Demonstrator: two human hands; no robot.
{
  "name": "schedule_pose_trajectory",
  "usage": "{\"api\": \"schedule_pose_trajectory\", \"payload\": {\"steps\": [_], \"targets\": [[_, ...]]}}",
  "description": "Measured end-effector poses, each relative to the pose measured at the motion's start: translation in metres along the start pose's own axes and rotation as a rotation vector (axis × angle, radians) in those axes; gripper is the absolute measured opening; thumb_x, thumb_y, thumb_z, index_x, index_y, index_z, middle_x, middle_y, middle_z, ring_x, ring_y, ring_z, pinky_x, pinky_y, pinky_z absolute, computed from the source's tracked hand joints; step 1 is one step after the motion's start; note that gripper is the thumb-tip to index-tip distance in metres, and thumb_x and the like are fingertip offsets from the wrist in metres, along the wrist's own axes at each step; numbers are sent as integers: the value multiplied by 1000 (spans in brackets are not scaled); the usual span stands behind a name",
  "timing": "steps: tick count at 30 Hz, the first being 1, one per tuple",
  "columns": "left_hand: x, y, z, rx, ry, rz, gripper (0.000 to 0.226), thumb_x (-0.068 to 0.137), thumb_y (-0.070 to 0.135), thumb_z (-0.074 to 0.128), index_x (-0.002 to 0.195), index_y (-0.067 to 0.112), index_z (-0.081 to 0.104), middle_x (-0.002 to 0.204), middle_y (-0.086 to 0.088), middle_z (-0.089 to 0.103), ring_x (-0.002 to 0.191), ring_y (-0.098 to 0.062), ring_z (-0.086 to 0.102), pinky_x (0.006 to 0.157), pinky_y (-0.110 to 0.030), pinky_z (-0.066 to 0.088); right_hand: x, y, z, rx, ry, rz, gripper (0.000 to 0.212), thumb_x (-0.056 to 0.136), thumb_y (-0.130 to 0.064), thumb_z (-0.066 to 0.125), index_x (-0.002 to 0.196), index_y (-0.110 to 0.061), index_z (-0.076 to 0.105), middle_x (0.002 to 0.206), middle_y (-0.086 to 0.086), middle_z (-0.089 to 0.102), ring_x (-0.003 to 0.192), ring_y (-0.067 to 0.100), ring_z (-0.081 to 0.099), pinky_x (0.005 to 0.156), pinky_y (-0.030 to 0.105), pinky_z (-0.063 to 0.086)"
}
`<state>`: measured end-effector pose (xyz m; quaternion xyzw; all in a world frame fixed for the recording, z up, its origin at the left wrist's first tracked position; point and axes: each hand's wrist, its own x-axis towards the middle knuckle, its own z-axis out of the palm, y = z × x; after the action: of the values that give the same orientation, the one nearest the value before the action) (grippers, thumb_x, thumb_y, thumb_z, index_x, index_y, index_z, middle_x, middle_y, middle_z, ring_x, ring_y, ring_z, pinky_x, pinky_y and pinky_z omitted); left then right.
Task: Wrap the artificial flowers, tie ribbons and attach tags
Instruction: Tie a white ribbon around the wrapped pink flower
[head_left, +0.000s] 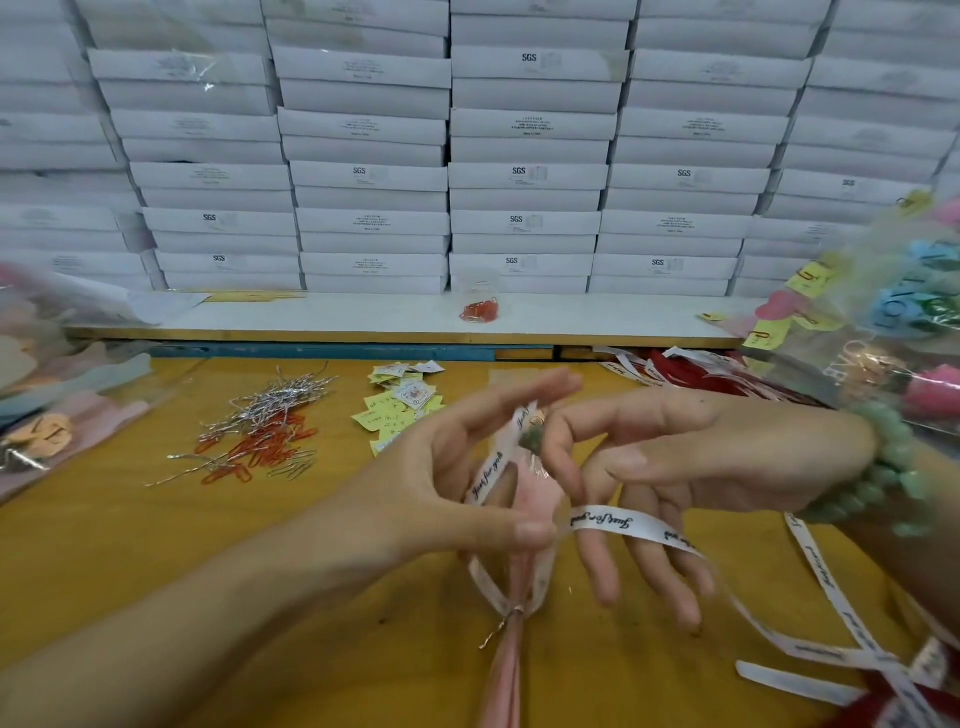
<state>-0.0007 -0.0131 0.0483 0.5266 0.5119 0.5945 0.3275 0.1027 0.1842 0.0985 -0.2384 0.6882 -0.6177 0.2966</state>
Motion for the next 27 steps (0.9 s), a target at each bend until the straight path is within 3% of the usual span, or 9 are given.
{"api": "schedule_pose_trajectory", "payload": {"steps": [2,5,8,9,10,12,15,19,27], "targets": [[3,9,-2,48,23,79,85,72,-1,74,147,18,39,151,6,42,73,-7,59,65,-9,48,-1,1,-2,-38,54,13,23,95,-38,52,97,-16,46,90,12,70,62,14,69,55,23,55],[4,19,-5,112,23,192,86,74,4,75,149,18,36,153,6,38,90,-18,28,60,-9,43,-2,1,-6,-78,60,23,28,94,-40,53,93,-13,46,86,8,71,60,13,68,57,23,54],[4,23,-7,170,13,190,86,74,5,76,149,20,36,153,7,38,83,-3,23,72,-15,51,-6,-1,-7,-90,-5,34,31,96,-41,50,103,-10,49,96,9,71,67,15,70,63,25,54],[3,20,-7,186,12,144,87,73,6,78,148,23,38,153,9,39,91,8,26,82,-53,34,-7,-3,-7,-96,-25,31,34,96,-42,48,107,-9,50,101,10,70,71,17,71,66,27,54],[2,16,-7,186,0,80,87,71,5,79,146,27,40,151,10,41,117,9,43,111,-36,37,-7,-4,-6,-102,-38,24,38,96,-43,47,111,-8,50,105,12,69,74,18,71,69,29,54],[-1,7,-3,109,-59,-62,83,70,-1,79,140,32,48,141,13,53,124,-19,57,97,-44,51,-8,-6,-6,-97,-41,-3,42,96,-46,46,115,-9,51,109,13,68,78,20,71,71,32,56],[-3,-2,6,122,-73,-175,58,76,3,77,123,33,62,94,16,70,79,-6,68,72,-25,53,-7,-6,-7,-45,-6,-82,47,97,-47,44,120,-7,50,112,19,66,82,22,72,70,32,57],[-3,-3,11,228,-29,-167,23,93,24,58,86,42,72,55,11,58,46,-7,48,54,-31,41,-1,-1,-7,20,100,-174,51,95,-52,44,127,-13,51,117,23,63,89,26,70,66,31,59],[-3,-8,7,169,-101,-164,30,102,21,44,118,10,67,84,21,73,45,0,43,54,-10,41,12,11,-15,27,620,-380,62,93,-56,33,146,-24,35,140,2,54,123,24,58,98,42,51]]}}
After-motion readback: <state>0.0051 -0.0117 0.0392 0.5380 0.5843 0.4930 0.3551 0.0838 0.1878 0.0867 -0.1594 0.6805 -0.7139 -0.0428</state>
